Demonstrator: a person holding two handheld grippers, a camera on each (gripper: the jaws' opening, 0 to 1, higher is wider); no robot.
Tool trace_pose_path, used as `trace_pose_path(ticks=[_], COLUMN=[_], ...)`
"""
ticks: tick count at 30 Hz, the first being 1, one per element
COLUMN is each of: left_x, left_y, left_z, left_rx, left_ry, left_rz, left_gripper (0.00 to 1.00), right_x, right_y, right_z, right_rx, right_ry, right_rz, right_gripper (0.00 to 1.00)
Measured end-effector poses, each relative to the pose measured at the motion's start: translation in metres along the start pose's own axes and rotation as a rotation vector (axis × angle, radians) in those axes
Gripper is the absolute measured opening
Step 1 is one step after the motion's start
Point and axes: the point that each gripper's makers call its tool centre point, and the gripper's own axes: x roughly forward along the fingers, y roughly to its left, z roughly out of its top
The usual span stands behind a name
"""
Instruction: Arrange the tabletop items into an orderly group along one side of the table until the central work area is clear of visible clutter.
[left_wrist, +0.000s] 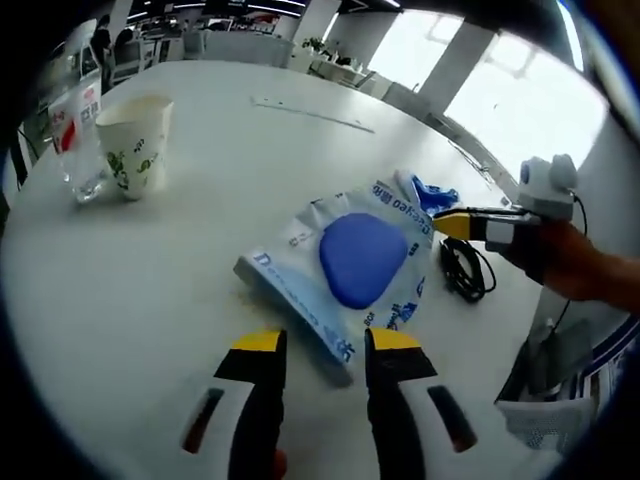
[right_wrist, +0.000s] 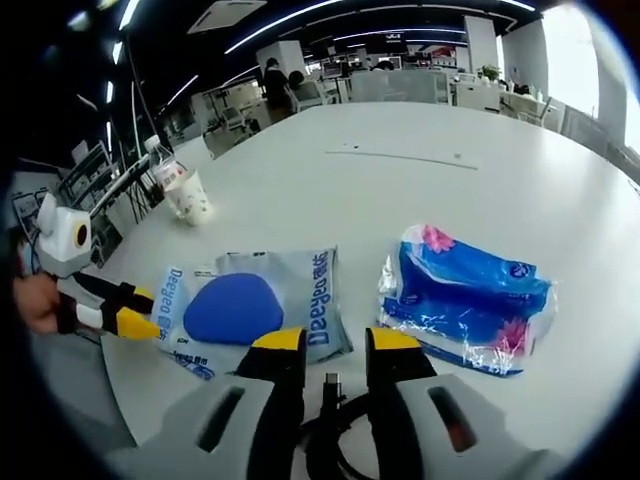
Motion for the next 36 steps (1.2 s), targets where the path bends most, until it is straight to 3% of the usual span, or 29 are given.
trace_pose_path(ticks=[6, 9, 12, 17, 25, 36], left_x=[0.006, 0.005, 0.004, 0.002, -0.004, -0.012], left_y=[-0.007, -0.003, -0.002, -0.002, 0.003, 0.018], left_z=[-0.002, -0.002, -0.002, 0.006, 0.023, 0.046], left_rx=[0.018, 0.046, 0.042, 0.062, 0.1, 0.14], left_ry=[0.02, 0.027, 0.032, 0.025, 0.007, -0.017], left_rz=[-0.004, 0.019, 0.018, 0.025, 0.018, 0.014], left_gripper=[0.2, 0.1, 0.07, 0.0, 0.0, 0.0], right_x=[0.006, 0.004, 0.001, -0.002, -0.01, -0.031], right_y=[0.006, 0.005, 0.005, 0.009, 0.017, 0.039], right_z=[-0.007, -0.006, -0.004, -0.001, -0.001, 0.013], right_rx=[-0.013, -0.015, -0.017, -0.001, 0.029, 0.066], right_ry=[0.048, 0.049, 0.042, 0.027, 0.009, -0.067], right_rz=[0.018, 0.009, 0.018, 0.036, 0.031, 0.007], right_gripper=[0.16, 0.09, 0.01, 0.0, 0.0, 0.0])
